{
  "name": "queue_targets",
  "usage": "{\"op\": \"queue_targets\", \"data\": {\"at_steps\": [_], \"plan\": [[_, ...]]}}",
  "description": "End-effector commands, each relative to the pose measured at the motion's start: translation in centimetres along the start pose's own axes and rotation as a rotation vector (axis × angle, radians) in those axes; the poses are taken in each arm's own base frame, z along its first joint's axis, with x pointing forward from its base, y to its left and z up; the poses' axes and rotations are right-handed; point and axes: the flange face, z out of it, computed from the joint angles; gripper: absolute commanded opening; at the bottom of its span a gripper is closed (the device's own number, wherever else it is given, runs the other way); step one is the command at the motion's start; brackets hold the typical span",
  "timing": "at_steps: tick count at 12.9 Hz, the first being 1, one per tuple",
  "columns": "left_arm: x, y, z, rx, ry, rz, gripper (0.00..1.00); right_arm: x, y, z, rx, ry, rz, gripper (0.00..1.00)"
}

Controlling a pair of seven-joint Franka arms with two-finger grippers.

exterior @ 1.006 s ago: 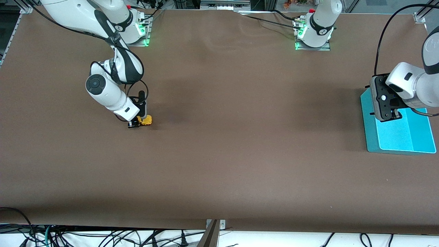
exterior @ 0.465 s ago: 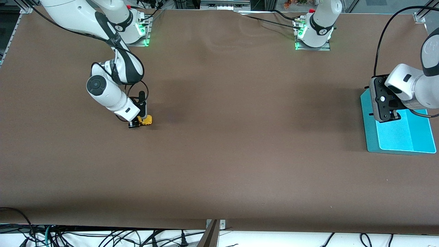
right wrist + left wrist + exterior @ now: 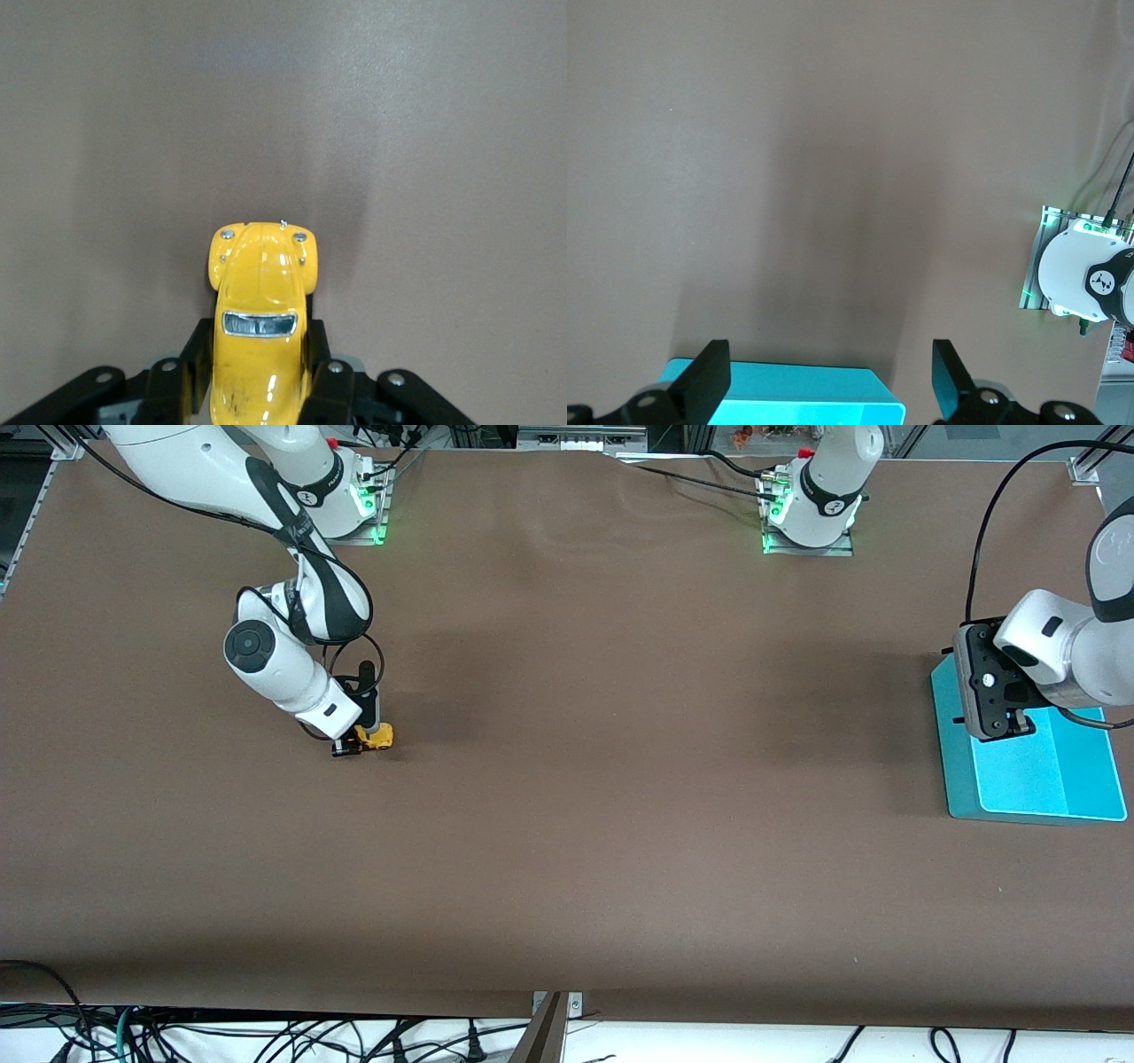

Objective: Wind and store yellow beetle car
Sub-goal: 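Drag the car backward along the table with the right gripper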

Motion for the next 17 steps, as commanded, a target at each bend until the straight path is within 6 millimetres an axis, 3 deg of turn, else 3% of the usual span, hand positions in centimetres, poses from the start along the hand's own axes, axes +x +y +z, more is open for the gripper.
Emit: {"op": "queue_targets", "data": {"at_steps": [1,6,7,11,13,14,16,17], "plan": [[-0.09,-0.2,-0.56,0.005,0.019,0.025,1.0,-0.22,-0.18,-0.04,-0.011,0.005,0.004,0.42],[-0.08,-0.25,-0.48,0.003,0.019,0.025,1.0,-0.3,-0.15,-0.12,-0.012,0.004,0.005,0.65],[-0.08,-0.25,-0.48,0.003,0.019,0.025,1.0,-0.3,-0.15,-0.12,-0.012,0.004,0.005,0.79],[-0.08,-0.26,-0.41,0.002,0.019,0.025,1.0,-0.38,-0.14,-0.12,-0.013,0.003,0.002,0.85],[-0.06,-0.46,-0.16,-0.003,0.018,0.025,1.0,-0.39,-0.14,-0.12,-0.012,0.004,0.004,0.75],[-0.04,-0.46,-0.16,-0.003,0.02,0.025,1.0,-0.47,-0.12,-0.14,-0.014,0.003,0.003,0.63],[-0.04,-0.46,-0.16,-0.003,0.02,0.025,1.0,-0.48,-0.22,-0.12,-0.013,0.003,0.005,0.21],[-0.04,-0.46,-0.16,-0.003,0.02,0.025,1.0,-0.48,-0.22,-0.12,-0.013,0.003,0.006,0.07]]}}
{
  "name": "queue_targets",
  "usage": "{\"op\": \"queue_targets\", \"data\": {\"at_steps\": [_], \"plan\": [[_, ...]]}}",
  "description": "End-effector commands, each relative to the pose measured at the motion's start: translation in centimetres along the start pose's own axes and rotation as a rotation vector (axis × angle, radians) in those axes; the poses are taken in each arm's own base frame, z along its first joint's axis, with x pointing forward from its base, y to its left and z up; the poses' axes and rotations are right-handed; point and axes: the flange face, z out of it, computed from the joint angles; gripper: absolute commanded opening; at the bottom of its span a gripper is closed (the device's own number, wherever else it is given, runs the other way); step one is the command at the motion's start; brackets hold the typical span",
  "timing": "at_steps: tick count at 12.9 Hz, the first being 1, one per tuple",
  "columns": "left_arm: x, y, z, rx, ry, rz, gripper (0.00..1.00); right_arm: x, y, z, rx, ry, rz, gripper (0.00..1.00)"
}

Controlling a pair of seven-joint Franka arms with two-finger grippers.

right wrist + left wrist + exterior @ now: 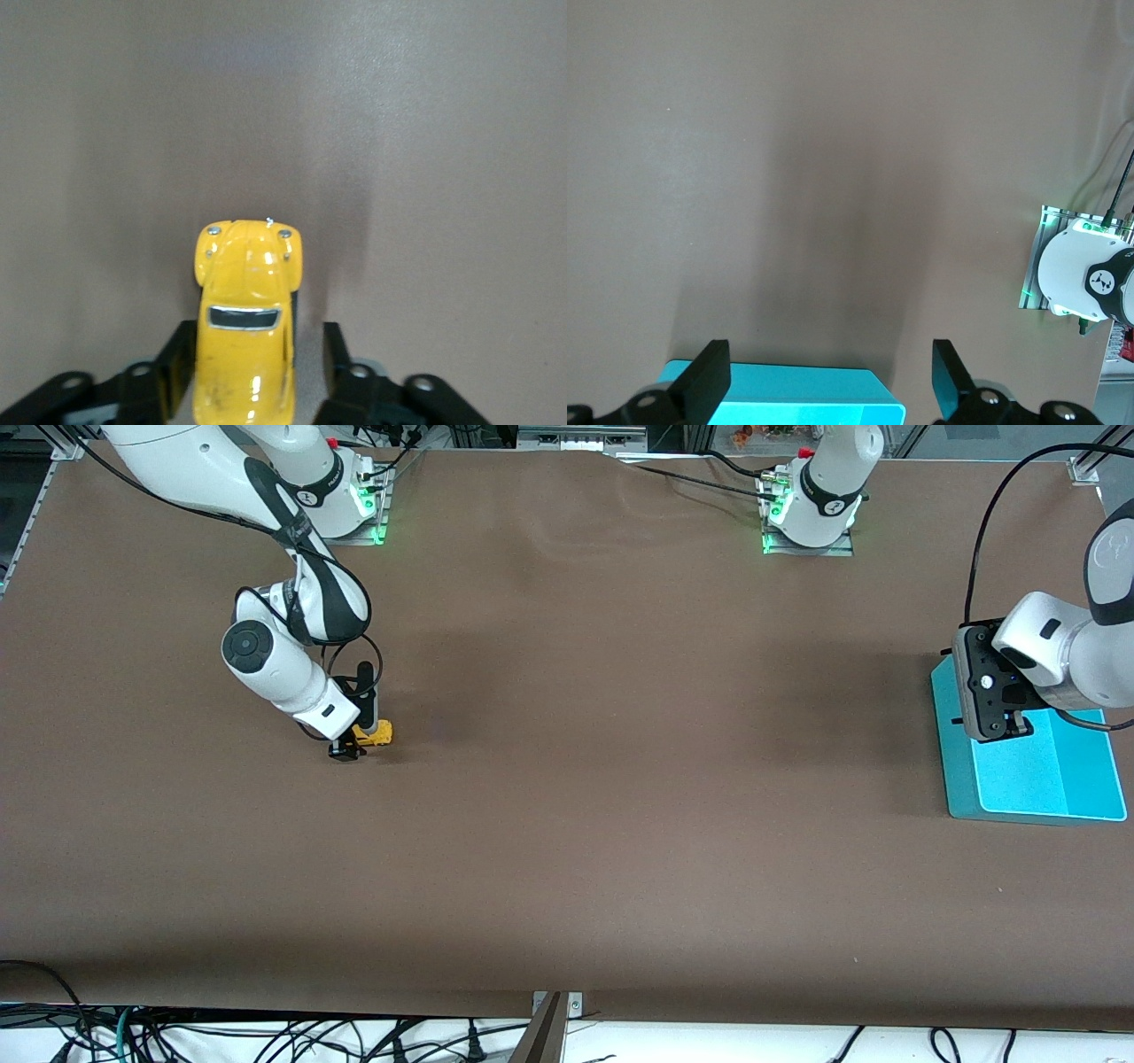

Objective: Wind and store yellow beetle car
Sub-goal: 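Drag the car backward along the table with the right gripper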

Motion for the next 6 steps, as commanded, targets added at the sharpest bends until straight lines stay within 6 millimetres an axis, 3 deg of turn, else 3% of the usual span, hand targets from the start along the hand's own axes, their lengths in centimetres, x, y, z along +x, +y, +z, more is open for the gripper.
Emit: {"op": "queue_targets", "data": {"at_steps": [1,4,6], "plan": [[-0.1,-0.3,-0.4,0.002,0.019,0.023,1.0,-0.3,-0.3,-0.1,-0.011,0.002,0.003,0.0],[-0.1,-0.3,-0.4,0.002,0.02,0.023,1.0,-0.4,-0.3,-0.2,-0.012,0.002,0.0,0.0],[0.0,-0.3,-0.4,0.001,0.028,0.024,1.0,-1.7,-0.5,0.3,-0.005,-0.002,0.018,0.0]]}}
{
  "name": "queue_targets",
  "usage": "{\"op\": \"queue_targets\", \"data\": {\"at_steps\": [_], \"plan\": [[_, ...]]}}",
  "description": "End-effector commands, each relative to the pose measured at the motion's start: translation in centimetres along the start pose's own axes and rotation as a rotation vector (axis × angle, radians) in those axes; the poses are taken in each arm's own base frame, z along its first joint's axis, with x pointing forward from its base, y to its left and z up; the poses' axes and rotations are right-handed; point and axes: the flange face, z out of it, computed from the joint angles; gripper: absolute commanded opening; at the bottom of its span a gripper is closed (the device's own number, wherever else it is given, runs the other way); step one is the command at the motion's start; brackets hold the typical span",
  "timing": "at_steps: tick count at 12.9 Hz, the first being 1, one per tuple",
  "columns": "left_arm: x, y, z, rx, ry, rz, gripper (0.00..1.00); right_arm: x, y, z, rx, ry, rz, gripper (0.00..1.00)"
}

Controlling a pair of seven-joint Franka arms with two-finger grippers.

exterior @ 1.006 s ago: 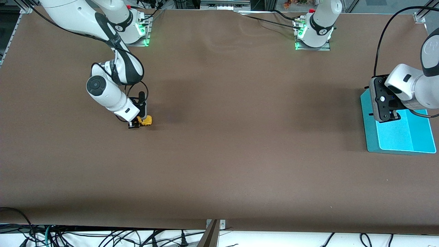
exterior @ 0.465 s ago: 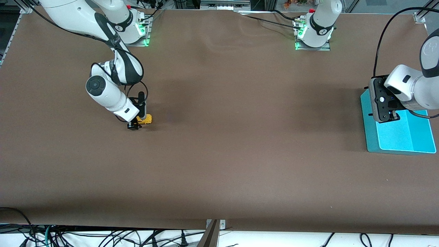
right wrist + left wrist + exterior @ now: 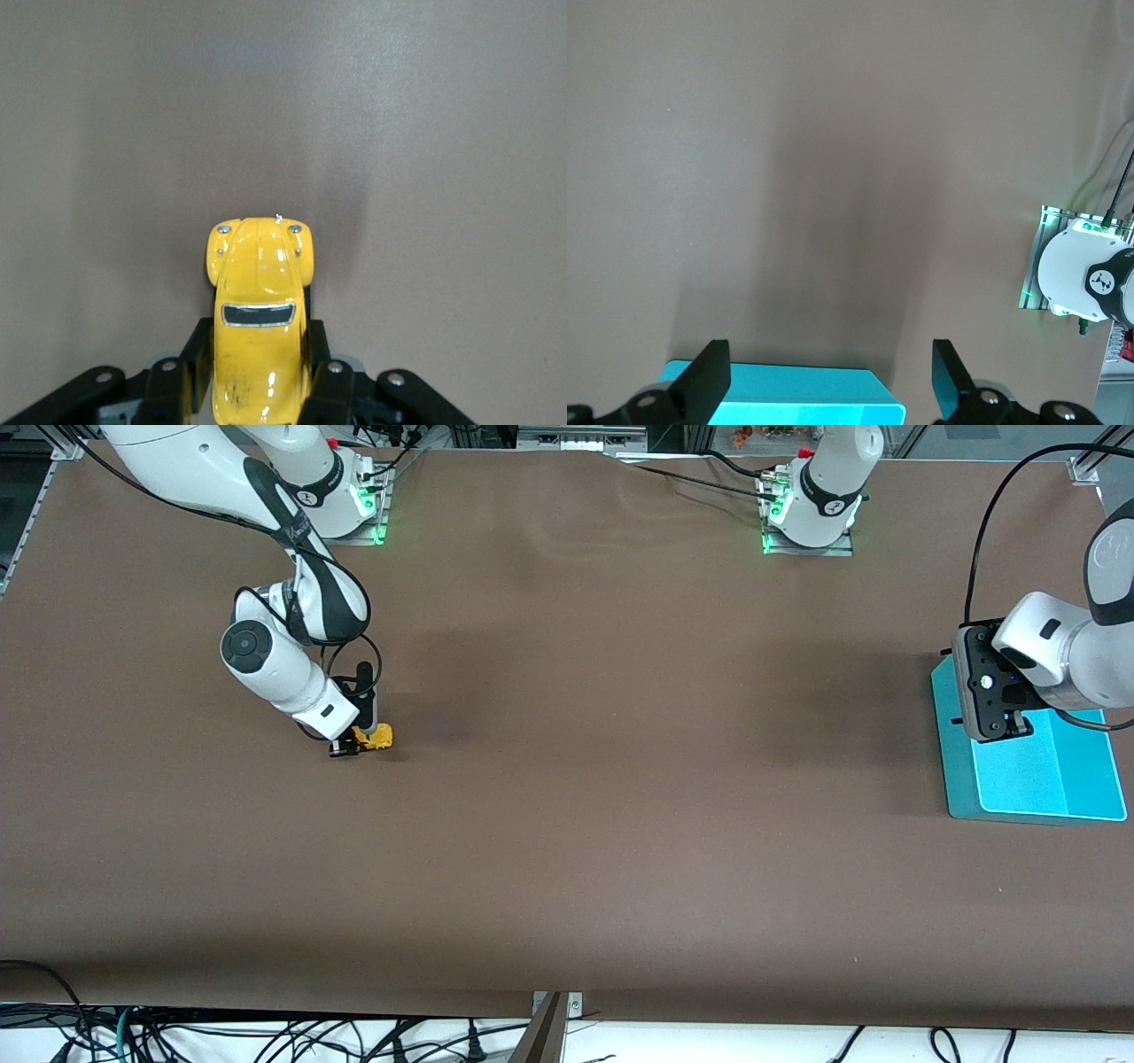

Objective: Wind and store yellow beetle car
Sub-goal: 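Drag the car backward along the table with the right gripper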

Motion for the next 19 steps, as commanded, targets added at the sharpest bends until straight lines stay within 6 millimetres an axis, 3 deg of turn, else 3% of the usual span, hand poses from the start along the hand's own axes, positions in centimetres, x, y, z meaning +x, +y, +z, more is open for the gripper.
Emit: {"op": "queue_targets", "data": {"at_steps": [1,4,10,15,17,19], "plan": [[0.0,-0.3,-0.4,0.001,0.027,0.024,1.0,-2.5,-0.6,0.8,0.007,-0.003,0.028,0.0],[0.0,-0.3,-0.4,0.001,0.027,0.024,1.0,-5.7,-1.2,1.7,0.024,-0.006,0.039,0.0],[0.0,-0.3,-0.4,-0.001,0.029,0.023,1.0,-14.5,-2.9,2.6,0.045,-0.001,-0.044,0.0],[-0.2,-0.5,-0.2,-0.004,0.03,0.022,1.0,-23.6,-5.6,3.9,0.061,0.012,-0.036,0.0],[-0.2,-0.5,-0.1,-0.006,0.03,0.022,1.0,-25.1,-5.4,4.0,0.055,0.012,-0.028,0.0],[-0.3,-0.5,-0.1,-0.006,0.03,0.02,1.0,-25.1,-5.1,3.8,0.052,0.012,-0.028,0.0]]}}
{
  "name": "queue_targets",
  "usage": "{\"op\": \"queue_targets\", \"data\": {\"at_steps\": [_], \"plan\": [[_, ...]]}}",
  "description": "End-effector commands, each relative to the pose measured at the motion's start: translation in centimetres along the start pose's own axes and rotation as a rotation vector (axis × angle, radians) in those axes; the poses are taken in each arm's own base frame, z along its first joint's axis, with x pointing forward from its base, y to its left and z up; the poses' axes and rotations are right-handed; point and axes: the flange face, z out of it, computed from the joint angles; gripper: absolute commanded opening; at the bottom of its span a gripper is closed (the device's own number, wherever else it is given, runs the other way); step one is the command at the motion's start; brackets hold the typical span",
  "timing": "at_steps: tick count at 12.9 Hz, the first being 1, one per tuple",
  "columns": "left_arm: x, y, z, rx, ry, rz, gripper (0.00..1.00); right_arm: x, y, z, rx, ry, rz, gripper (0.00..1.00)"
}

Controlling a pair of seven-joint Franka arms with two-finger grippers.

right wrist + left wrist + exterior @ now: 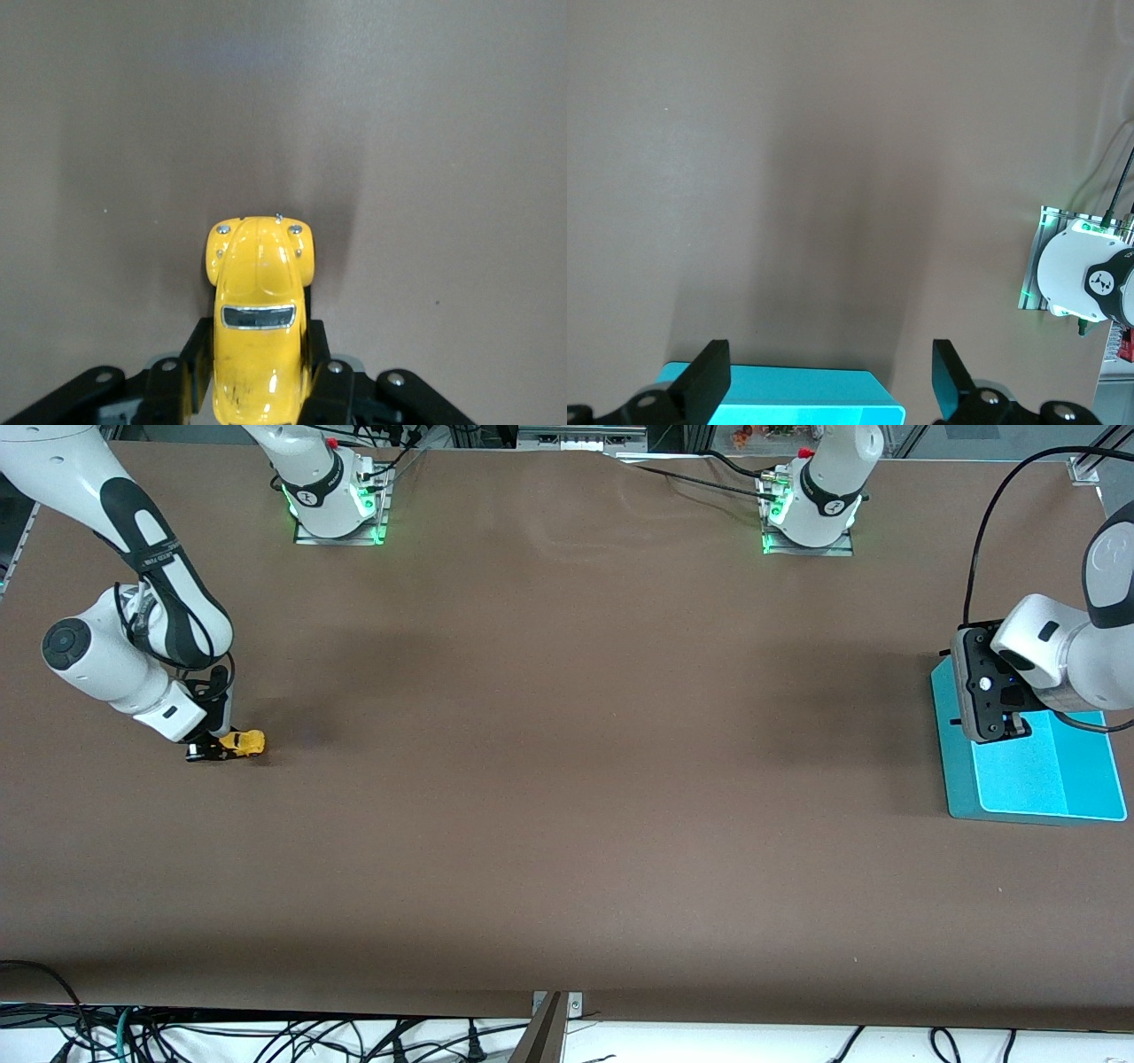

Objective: Wind and store yellow beetle car
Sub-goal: 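Drag the car backward along the table with the right gripper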

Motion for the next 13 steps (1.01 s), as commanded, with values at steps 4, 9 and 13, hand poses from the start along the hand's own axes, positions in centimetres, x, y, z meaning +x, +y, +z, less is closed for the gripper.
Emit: {"op": "queue_targets", "data": {"at_steps": [4,9,13], "plan": [[-0.4,-0.6,0.0,-0.01,0.046,0.055,1.0,-0.3,-1.1,3.9,0.097,0.052,-0.027,0.23],[-0.5,-0.7,0.0,-0.011,0.052,0.053,1.0,0.1,-0.3,3.5,0.088,0.055,-0.036,0.48],[0.1,-0.5,0.0,-0.011,0.05,0.053,1.0,0.1,-0.1,3.2,0.082,0.052,-0.041,0.71]]}}
